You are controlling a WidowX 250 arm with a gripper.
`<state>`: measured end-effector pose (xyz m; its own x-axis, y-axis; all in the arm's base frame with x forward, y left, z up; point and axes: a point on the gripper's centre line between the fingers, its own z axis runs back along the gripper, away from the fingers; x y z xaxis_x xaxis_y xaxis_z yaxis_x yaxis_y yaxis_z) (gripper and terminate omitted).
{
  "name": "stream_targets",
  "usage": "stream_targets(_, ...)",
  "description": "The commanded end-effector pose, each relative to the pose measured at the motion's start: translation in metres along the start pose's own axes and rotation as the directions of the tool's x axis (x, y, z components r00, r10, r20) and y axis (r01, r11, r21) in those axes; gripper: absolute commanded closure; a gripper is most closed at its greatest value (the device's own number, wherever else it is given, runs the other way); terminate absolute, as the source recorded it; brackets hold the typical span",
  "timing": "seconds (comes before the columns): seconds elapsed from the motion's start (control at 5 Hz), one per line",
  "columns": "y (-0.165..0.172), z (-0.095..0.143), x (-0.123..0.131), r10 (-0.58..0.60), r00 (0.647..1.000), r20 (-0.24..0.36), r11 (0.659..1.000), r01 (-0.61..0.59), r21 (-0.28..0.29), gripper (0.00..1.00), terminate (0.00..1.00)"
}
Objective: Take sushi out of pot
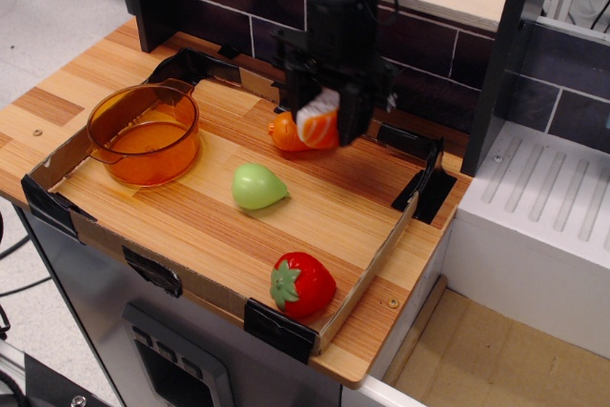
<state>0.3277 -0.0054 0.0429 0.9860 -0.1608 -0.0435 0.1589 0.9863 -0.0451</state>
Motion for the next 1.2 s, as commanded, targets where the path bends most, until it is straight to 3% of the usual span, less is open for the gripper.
stream_targets(0.0, -0.017, -0.014, 0.001, -0.213, 0.977, -0.005, 0.977, 0.213, 0.023, 1.00, 0.00)
stream_targets(0.4, -0.026, -0.024, 0.000, -0.192, 0.981, -0.002, 0.981, 0.192, -0.006, 1.00, 0.00)
stream_targets(0.6, -0.026, -0.023, -0.005, -0.158, 0.987, 0.010, 0.987, 0.158, -0.023, 0.00, 0.00)
stream_targets(0.8, -0.021, -0.010, -0.010, -0.092, 0.994, 0.065, 0.995, 0.095, -0.036, 0.00, 0.00)
stream_targets(1.0, -0.022, 0.018, -0.017, -0.088, 0.988, 0.123, 0.993, 0.096, -0.062, 0.00, 0.00)
